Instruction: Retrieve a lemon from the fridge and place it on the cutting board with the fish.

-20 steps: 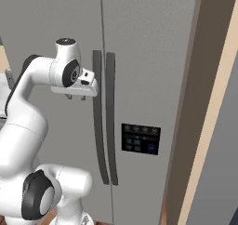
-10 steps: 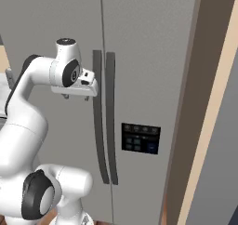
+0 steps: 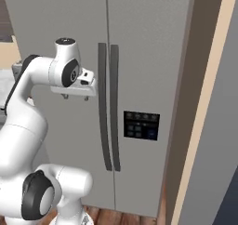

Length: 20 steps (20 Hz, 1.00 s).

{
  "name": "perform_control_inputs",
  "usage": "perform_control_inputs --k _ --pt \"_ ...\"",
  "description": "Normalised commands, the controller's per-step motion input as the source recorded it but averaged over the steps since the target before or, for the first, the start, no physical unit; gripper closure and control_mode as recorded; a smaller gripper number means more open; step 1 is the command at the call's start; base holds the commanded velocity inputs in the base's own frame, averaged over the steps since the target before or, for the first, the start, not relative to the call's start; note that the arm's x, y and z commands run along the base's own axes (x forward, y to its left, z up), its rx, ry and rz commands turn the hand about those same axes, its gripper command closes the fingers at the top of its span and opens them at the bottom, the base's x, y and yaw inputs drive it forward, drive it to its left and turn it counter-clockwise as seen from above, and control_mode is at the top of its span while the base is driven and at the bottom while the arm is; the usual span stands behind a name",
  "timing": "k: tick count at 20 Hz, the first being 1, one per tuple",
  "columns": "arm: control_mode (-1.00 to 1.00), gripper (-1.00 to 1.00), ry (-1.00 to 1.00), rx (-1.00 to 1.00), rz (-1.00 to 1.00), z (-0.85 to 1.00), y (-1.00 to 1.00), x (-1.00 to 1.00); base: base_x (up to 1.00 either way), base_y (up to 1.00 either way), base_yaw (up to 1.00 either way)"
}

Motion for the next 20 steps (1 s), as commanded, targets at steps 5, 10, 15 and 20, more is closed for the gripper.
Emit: perform_control_inputs --k 5,10,15,20 --pt "1.0 -1.0 0.0 0.0 0.0 0.0 0.0 0.0 -0.01 -0.35 -0.01" --pt "1.0 -1.0 0.0 0.0 0.0 0.0 0.0 0.0 0.0 -0.4 0.0" --pt "1.0 -1.0 0.0 0.0 0.0 0.0 0.0 0.0 -0.14 -0.15 -0.01" --pt "1.0 -1.0 0.0 0.0 0.0 0.0 0.0 0.0 -0.28 -0.02 -0.13"
